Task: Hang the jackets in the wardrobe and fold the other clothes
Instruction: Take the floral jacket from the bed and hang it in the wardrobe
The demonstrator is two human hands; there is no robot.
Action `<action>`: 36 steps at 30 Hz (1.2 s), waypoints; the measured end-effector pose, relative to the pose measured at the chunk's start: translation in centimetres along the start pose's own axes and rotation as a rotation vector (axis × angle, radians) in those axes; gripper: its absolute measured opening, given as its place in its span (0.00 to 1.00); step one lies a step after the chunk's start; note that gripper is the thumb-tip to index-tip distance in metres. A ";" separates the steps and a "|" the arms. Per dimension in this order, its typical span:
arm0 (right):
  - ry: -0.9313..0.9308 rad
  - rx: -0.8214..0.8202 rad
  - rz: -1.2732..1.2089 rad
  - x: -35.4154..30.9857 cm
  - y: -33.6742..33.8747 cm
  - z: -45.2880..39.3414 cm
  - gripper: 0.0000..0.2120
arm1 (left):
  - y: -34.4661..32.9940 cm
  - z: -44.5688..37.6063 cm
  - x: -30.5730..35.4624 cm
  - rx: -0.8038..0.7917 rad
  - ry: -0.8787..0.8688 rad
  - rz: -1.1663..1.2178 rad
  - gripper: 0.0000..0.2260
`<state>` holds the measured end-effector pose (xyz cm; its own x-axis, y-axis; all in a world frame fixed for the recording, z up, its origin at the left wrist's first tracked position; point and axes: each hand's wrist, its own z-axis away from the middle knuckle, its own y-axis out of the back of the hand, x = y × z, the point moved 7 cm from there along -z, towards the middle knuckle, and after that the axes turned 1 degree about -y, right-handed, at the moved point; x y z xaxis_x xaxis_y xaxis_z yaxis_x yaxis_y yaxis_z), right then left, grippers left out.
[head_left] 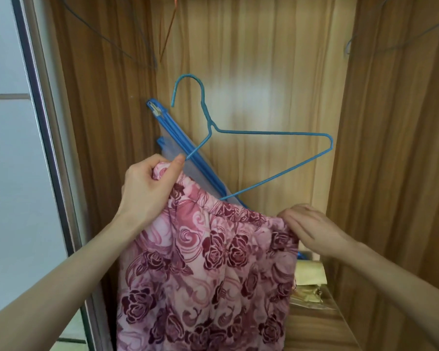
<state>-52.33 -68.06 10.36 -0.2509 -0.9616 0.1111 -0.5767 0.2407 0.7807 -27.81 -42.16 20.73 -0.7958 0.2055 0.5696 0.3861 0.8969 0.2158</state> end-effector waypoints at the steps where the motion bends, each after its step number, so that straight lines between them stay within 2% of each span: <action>1: 0.012 0.042 0.059 0.8 1.1 0.6 0.22 | 0.3 0.1 -0.1 0.002 0.001 -0.016 0.29; 6: -0.022 0.355 0.183 3.9 6.8 3.2 0.22 | 0.6 0.6 -0.4 -0.036 0.040 -0.073 0.34; 9: -0.105 0.470 0.231 5.8 9.9 3.9 0.25 | 0.2 1.3 -0.9 -0.151 0.049 -0.143 0.33; 13: -0.086 0.496 0.273 6.1 12.9 3.3 0.25 | -0.5 3.0 -0.9 -0.295 -0.009 -0.252 0.32; 18: 0.182 0.495 0.292 -1.5 13.9 -1.8 0.24 | -2.6 3.5 0.3 -0.236 -0.062 -0.334 0.31; 20: 0.277 0.463 0.312 -4.6 13.5 -3.8 0.23 | -2.9 2.9 0.5 -0.181 -0.037 -0.304 0.31; 23: 0.253 0.399 0.231 -6.0 13.9 -4.9 0.22 | -1.9 2.1 0.3 -0.105 0.007 -0.241 0.32; 26: 0.031 0.325 0.016 -4.9 14.5 -5.2 0.20 | -0.8 1.8 0.6 -0.035 0.008 -0.166 0.32; 28: -0.166 0.218 -0.075 -3.4 14.1 -5.3 0.29 | -0.3 1.5 0.8 -0.010 0.008 -0.118 0.32; 30: -0.323 0.030 -0.138 -2.1 13.2 -5.2 0.33 | 0.1 1.1 0.8 0.010 0.016 -0.103 0.32; 33: -0.412 -0.188 -0.412 -2.2 12.3 -4.6 0.24 | -0.1 0.9 0.9 -0.002 0.015 -0.148 0.33; 36: -0.327 -0.248 -0.493 -4.4 13.6 -4.7 0.18 | -1.1 0.6 2.0 -0.032 -0.021 -0.181 0.33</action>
<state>-55.45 -61.19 23.37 -0.2491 -0.8522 -0.4600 -0.4978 -0.2948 0.8157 -30.11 -42.50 21.10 -0.8631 0.0508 0.5024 0.2504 0.9071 0.3385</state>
